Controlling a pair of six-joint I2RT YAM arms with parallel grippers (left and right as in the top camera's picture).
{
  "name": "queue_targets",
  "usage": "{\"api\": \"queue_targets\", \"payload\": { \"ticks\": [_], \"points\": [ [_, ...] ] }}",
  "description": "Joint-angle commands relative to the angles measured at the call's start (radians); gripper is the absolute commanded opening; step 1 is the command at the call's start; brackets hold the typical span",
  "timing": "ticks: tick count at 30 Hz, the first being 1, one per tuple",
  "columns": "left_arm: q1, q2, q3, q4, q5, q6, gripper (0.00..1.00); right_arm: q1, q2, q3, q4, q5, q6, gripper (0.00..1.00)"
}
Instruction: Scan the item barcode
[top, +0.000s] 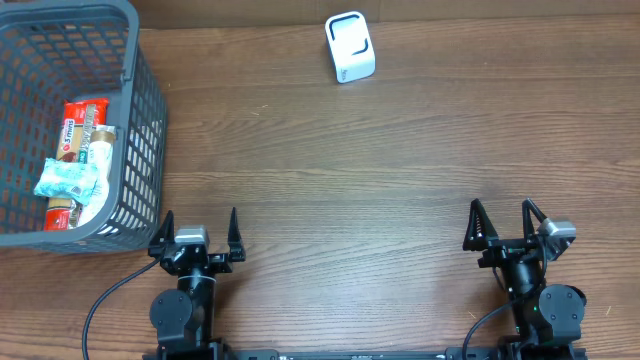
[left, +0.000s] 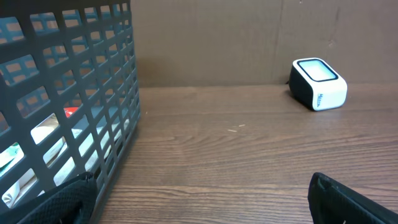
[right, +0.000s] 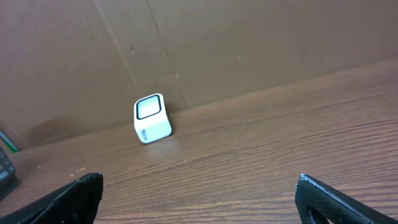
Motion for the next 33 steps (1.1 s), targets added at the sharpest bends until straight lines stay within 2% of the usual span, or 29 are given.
{"api": "queue_targets", "payload": {
  "ticks": [1,11,16,19,24,29,33],
  "points": [
    [0.004,-0.002,-0.004,-0.001,0.000,0.012,1.00,0.007,-0.012,-0.011,0.006,0.006,0.004,1.00],
    [0.004,-0.002,-0.004,-0.002,0.000,0.012,1.00,0.007,-0.012,-0.011,0.006,0.006,0.004,1.00],
    [0.004,-0.002,-0.004,0.047,-0.041,0.038,1.00,0.007,-0.012,-0.011,0.006,0.005,0.004,1.00],
    [0.004,-0.002,-0.003,0.056,0.010,0.030,1.00,0.007,-0.012,-0.011,0.006,0.006,0.004,1.00],
    [0.004,-0.002,0.018,0.056,0.057,-0.064,1.00,0.007,-0.012,-0.011,0.006,0.006,0.004,1.00],
    [0.005,0.015,0.101,-0.004,0.082,-0.063,1.00,0.007,-0.012,-0.011,0.006,0.006,0.004,1.00],
    [0.004,0.127,0.219,-0.036,0.083,-0.063,1.00,0.007,-0.012,-0.011,0.006,0.006,0.004,1.00]
  ]
}}
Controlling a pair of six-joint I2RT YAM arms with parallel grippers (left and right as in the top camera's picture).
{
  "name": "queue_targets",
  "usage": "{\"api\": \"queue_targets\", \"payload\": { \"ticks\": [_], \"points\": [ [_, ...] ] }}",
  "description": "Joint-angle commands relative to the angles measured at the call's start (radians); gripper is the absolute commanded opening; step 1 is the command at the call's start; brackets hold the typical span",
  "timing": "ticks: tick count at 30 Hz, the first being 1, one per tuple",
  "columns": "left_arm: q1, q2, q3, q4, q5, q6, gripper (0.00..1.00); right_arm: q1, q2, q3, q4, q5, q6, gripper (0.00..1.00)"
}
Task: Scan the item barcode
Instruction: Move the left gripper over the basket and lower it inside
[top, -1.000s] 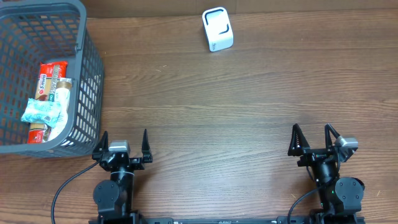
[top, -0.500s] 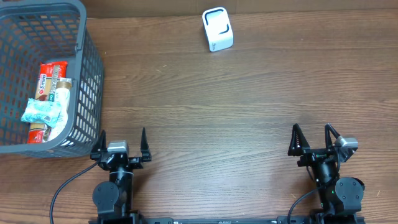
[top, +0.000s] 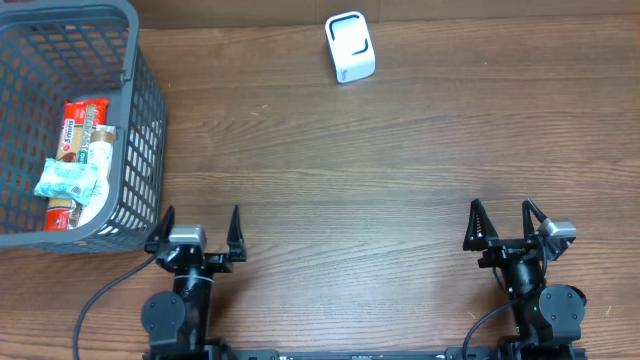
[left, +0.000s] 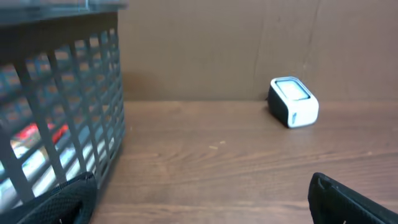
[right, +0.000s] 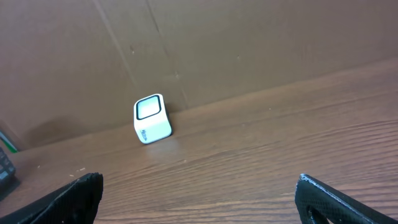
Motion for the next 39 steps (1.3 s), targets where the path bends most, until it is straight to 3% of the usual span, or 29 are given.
{"api": "queue_targets", "payload": {
  "ticks": [1,7,11,18,19,23,26,28,31,34,37,39],
  "points": [
    [0.004,0.109,0.134,-0.002,0.019,-0.017,1.00,0.007,-0.012,-0.011,0.005,0.005,0.004,1.00],
    [0.004,0.363,0.381,-0.042,0.055,-0.017,1.00,0.007,-0.012,-0.011,0.005,0.005,0.004,1.00],
    [0.004,0.555,0.619,-0.176,0.080,0.003,1.00,0.007,-0.012,-0.011,0.005,0.005,0.004,1.00],
    [0.005,0.915,1.167,-0.612,0.079,0.017,1.00,0.007,-0.012,-0.011,0.005,0.005,0.004,1.00],
    [0.005,1.008,1.321,-0.729,0.075,0.022,1.00,0.007,-0.012,-0.011,0.005,0.005,0.004,1.00],
    [0.005,1.208,1.689,-0.954,0.048,0.043,1.00,0.007,-0.012,-0.011,0.005,0.005,0.004,1.00],
    [0.004,1.261,1.773,-0.975,0.044,0.045,1.00,0.007,-0.012,-0.011,0.005,0.005,0.004,1.00],
    [0.016,1.284,1.774,-0.975,0.002,0.108,1.00,0.007,-0.012,-0.011,0.005,0.005,0.004,1.00],
    [0.087,1.309,1.774,-0.989,-0.151,-0.090,1.00,0.007,-0.012,-0.011,0.005,0.005,0.004,1.00],
    [0.208,1.332,1.773,-0.998,-0.170,-0.222,1.00,0.007,-0.012,-0.011,0.005,0.005,0.004,1.00],
    [0.374,1.369,1.773,-1.006,-0.157,-0.312,0.98,0.007,-0.012,-0.011,0.005,0.005,0.004,1.00],
    [0.428,1.387,1.769,-1.012,-0.150,-0.300,0.97,0.007,-0.012,-0.011,0.005,0.006,0.004,1.00]
  ]
}}
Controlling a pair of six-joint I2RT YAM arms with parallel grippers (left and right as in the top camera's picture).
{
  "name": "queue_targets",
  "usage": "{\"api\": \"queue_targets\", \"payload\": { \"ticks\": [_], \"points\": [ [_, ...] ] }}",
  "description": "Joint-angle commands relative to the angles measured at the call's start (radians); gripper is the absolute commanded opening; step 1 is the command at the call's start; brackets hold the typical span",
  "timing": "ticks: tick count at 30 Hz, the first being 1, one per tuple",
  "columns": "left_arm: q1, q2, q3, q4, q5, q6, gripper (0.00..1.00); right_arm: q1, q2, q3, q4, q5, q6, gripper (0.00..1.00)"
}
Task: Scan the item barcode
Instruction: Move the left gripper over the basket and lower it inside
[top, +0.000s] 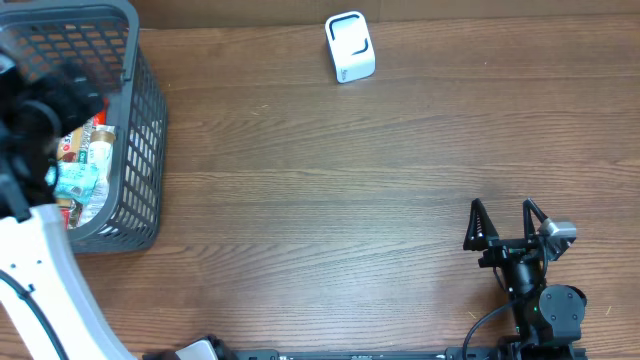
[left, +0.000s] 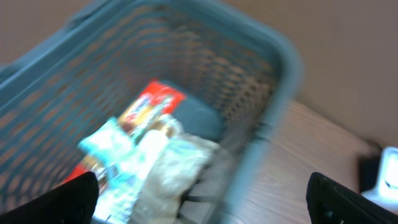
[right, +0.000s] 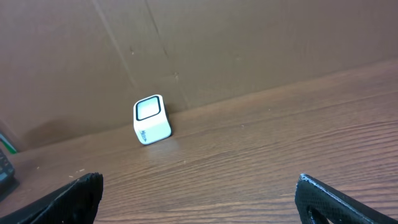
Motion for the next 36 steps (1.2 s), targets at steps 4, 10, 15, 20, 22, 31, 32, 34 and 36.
{"api": "queue_targets", "payload": {
  "ticks": [4,10,15,20,22,31,32,34,36],
  "points": [
    [0.152,0.081,0.000,-0.016,-0.024,0.002,0.94,0.007,-0.010,-0.011,0.005,0.003,0.004,1.00],
    [0.153,0.210,-0.006,0.008,-0.002,0.084,0.92,0.007,-0.010,-0.011,0.005,0.003,0.004,1.00],
    [0.153,0.296,-0.012,-0.012,0.039,0.116,0.89,0.007,-0.010,-0.011,0.005,0.003,0.004,1.00],
    [0.166,0.319,-0.087,0.016,0.061,0.174,0.88,0.007,-0.010,-0.011,0.005,0.003,0.004,1.00],
    [0.169,0.319,-0.128,0.036,0.077,0.200,0.88,0.007,-0.010,-0.011,0.005,0.003,0.004,1.00],
    [0.172,0.319,-0.369,0.180,0.077,0.281,0.85,0.007,-0.010,-0.011,0.005,0.003,0.003,1.00],
    [0.172,0.319,-0.384,0.191,0.076,0.288,0.85,0.007,-0.010,-0.011,0.005,0.003,0.003,1.00],
    [0.172,0.319,-0.417,0.217,0.076,0.299,0.83,0.007,-0.010,-0.011,0.005,0.003,0.004,1.00],
    [0.173,0.319,-0.436,0.233,0.071,0.300,0.79,0.007,-0.010,-0.011,0.005,0.003,0.004,1.00]
  ]
}}
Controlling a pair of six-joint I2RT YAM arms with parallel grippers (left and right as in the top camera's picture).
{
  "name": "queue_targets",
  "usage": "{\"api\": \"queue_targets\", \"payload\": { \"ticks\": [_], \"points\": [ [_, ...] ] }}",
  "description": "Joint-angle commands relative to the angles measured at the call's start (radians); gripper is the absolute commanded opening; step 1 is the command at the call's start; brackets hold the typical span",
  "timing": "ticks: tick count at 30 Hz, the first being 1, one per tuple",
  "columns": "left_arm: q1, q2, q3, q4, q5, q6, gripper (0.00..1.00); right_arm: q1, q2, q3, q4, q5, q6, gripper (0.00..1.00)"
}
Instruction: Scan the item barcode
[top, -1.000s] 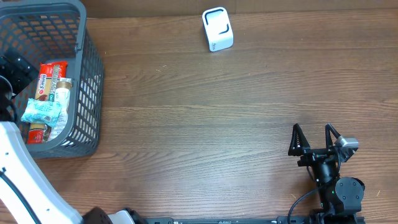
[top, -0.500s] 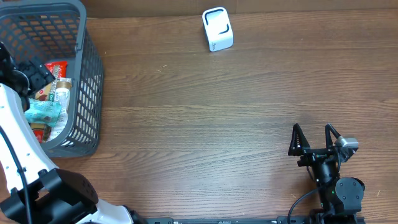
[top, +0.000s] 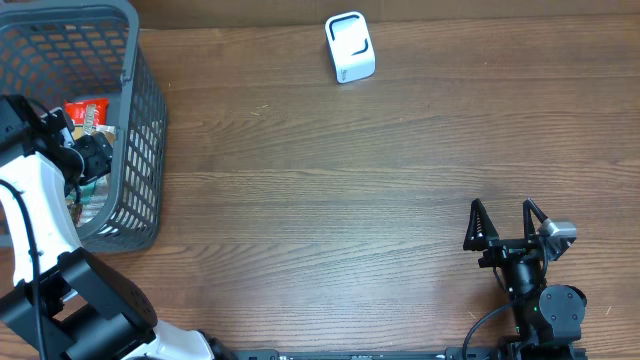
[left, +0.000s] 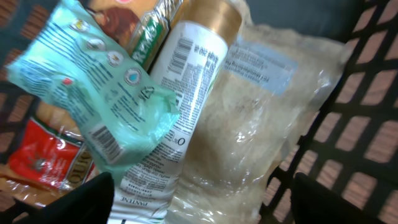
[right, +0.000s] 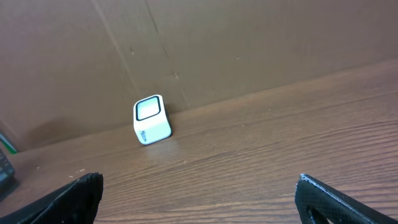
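Observation:
My left gripper (top: 88, 160) is down inside the grey basket (top: 150, 120), open, just over the items. Between its spread fingertips in the left wrist view lie a white bottle with a gold cap and a barcode (left: 186, 93), a teal packet (left: 93, 106), a clear bag of pale grains (left: 267, 118) and a red packet (left: 40, 162). The gripper (left: 202, 205) holds nothing. The white scanner (top: 349, 46) stands at the table's far edge, also visible as the scanner (right: 152, 118) in the right wrist view. My right gripper (top: 503, 225) rests open at the near right.
The basket's mesh wall (left: 367, 93) stands close on the left gripper's right side. A brown cardboard wall (right: 249, 43) backs the table behind the scanner. Bare wooden tabletop (top: 350, 190) lies between basket, scanner and right arm.
My left gripper has gone from above the basket's rim down into it, close over the bottle and bags. It is still open. The right arm has not moved.
Both grippers rested open at the table's near edge, the left one beside the basket. The left wrist then turned slightly toward the scanner. Later the left arm was raised over the basket, and now its open gripper sits low among the items. The right arm stayed still.

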Motion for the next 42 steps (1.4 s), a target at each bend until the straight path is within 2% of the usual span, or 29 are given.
{"api": "queue_targets", "payload": {
  "ticks": [1,10,15,21,27,30,34,37,42],
  "points": [
    [0.007,-0.005,-0.040,0.026,0.004,0.043,0.77,0.007,-0.010,-0.011,0.005,0.003,0.003,1.00],
    [0.007,-0.005,-0.113,0.108,0.000,0.138,0.64,0.007,-0.010,-0.011,0.005,0.003,0.004,1.00],
    [0.007,0.000,-0.149,0.156,-0.004,0.175,0.64,0.007,-0.010,-0.011,0.005,0.003,0.003,1.00],
    [0.007,0.001,-0.183,0.219,-0.083,0.177,0.61,0.007,-0.010,-0.011,0.005,0.003,0.003,1.00],
    [0.007,0.034,-0.209,0.259,-0.073,0.210,0.60,0.007,-0.010,-0.011,0.005,0.003,0.004,1.00],
    [0.003,0.060,-0.209,0.259,-0.028,0.215,0.52,0.007,-0.010,-0.012,0.005,0.003,0.004,1.00],
    [0.003,0.065,-0.209,0.265,-0.030,0.226,0.47,0.007,-0.010,-0.011,0.005,0.003,0.004,1.00],
    [0.008,0.065,-0.209,0.277,-0.078,0.225,0.48,0.007,-0.010,-0.011,0.005,0.003,0.004,1.00],
    [0.018,0.066,-0.209,0.306,-0.163,0.224,0.60,0.007,-0.010,-0.011,0.005,0.003,0.004,1.00]
  ]
}}
